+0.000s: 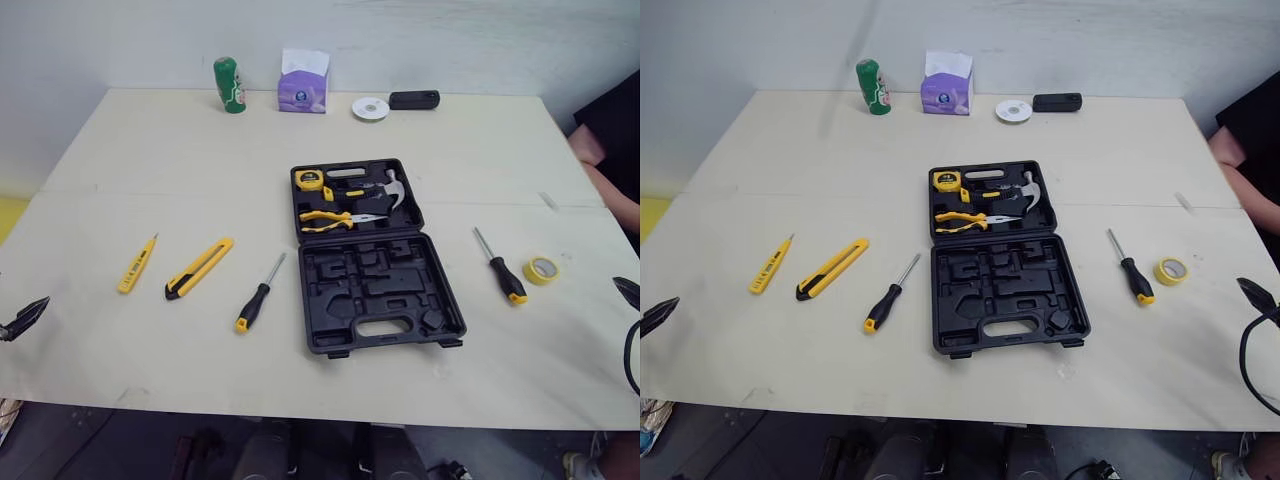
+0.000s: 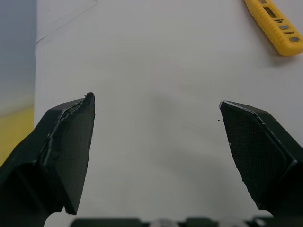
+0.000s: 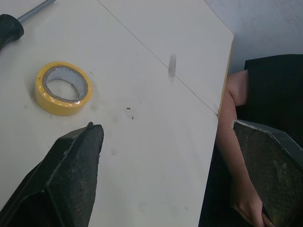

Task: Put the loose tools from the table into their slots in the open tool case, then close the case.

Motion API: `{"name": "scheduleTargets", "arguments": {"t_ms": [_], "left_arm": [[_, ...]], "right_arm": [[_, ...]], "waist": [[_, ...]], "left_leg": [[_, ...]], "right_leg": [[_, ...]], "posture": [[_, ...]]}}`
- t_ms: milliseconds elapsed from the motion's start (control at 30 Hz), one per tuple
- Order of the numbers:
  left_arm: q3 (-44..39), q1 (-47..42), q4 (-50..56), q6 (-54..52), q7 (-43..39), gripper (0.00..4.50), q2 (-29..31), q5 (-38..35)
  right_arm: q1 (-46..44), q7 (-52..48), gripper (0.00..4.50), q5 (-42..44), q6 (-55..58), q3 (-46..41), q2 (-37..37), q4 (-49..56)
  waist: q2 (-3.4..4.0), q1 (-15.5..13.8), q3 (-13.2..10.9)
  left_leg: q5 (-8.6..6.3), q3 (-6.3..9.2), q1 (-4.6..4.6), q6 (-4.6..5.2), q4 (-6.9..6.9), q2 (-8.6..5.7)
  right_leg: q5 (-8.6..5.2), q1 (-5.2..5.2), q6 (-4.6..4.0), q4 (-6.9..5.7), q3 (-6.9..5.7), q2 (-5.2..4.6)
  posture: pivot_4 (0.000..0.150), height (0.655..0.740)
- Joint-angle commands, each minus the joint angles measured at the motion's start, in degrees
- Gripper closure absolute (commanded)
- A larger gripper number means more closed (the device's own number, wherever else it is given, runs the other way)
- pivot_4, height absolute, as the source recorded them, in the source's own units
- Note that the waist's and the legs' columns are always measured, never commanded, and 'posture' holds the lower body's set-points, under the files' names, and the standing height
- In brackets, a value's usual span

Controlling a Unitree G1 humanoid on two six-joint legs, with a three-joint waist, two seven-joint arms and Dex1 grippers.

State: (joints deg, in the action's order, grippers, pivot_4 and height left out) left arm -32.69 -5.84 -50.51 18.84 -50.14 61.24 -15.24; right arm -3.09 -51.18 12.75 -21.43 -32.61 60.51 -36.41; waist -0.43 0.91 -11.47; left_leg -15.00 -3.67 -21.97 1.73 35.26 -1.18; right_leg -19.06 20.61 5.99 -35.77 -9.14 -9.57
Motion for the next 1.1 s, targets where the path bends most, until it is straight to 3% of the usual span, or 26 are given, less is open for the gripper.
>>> {"name": "scheduleTargets", "arguments": {"t_ms": [33, 367, 1100], "left_arm": [[-0.9, -0.7, -0.1, -1.1, -1.4, 0.06, 1.2, -1.5], [-1.7, -0.2, 1.0, -3.8, -7.7, 0.06, 0.1, -5.0], [-0.9, -1.2, 2.1, -4.5, -7.3, 0.06, -1.3, -4.7]], "right_arm": [[0.3, 0.1, 0.00, 0.9, -0.3, -1.3, 1.3, 1.0], [-0.1, -1.7, 0.00, 2.8, 2.4, -1.0, 0.6, 2.9], [-0.9, -2.2, 0.00, 3.0, 4.6, -0.1, 0.3, 3.7]], "waist": [[0.00, 0.1, 0.0], [0.00, 0.8, 0.0], [0.00, 0.7, 0.0]], "left_leg": [[0.00, 0.00, 0.00, 0.00, 0.00, 0.00], [0.10, -0.01, 0.01, 0.16, 0.00, 0.01], [0.05, -0.04, 0.02, 0.10, 0.00, 0.02]], "right_leg": [[0.00, 0.00, 0.00, 0.00, 0.00, 0.00], [0.00, 0.00, 0.00, -0.01, 0.00, 0.00], [0.00, 0.01, 0.00, -0.01, 0.03, -0.01]], "posture": [[0.150, 0.7400], [0.150, 0.7400], [0.150, 0.7400]]}}
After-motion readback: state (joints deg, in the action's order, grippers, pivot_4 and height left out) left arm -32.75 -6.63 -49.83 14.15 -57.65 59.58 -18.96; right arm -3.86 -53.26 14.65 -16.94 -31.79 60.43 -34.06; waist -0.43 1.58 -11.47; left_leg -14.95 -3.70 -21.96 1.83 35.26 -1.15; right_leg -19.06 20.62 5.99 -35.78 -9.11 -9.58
